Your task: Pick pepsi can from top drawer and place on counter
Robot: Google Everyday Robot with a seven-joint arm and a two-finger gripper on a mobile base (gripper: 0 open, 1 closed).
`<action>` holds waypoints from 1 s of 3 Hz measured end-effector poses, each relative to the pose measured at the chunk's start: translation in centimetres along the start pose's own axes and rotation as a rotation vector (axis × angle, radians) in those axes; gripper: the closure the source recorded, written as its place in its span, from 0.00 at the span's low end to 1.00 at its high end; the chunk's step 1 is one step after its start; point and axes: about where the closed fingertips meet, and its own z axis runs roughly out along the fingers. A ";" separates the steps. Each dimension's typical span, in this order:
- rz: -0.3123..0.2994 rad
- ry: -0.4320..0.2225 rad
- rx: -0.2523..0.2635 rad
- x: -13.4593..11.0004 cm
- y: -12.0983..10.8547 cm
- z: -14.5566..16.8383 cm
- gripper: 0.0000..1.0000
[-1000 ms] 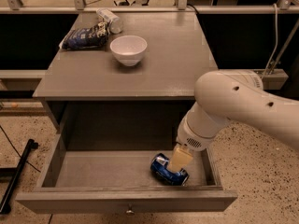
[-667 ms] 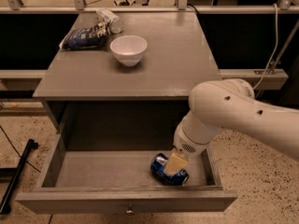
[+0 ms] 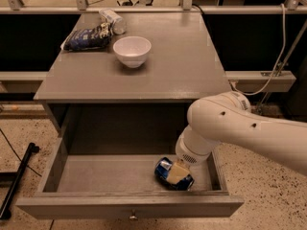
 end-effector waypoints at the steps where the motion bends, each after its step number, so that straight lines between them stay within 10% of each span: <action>1: -0.002 0.003 0.002 0.2 0.0 0.2 0.27; 3: -0.019 0.010 -0.001 -0.1 -0.1 0.9 0.21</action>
Offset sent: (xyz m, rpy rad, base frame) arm 0.0025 0.0013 -0.0125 -0.0046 0.0025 0.0192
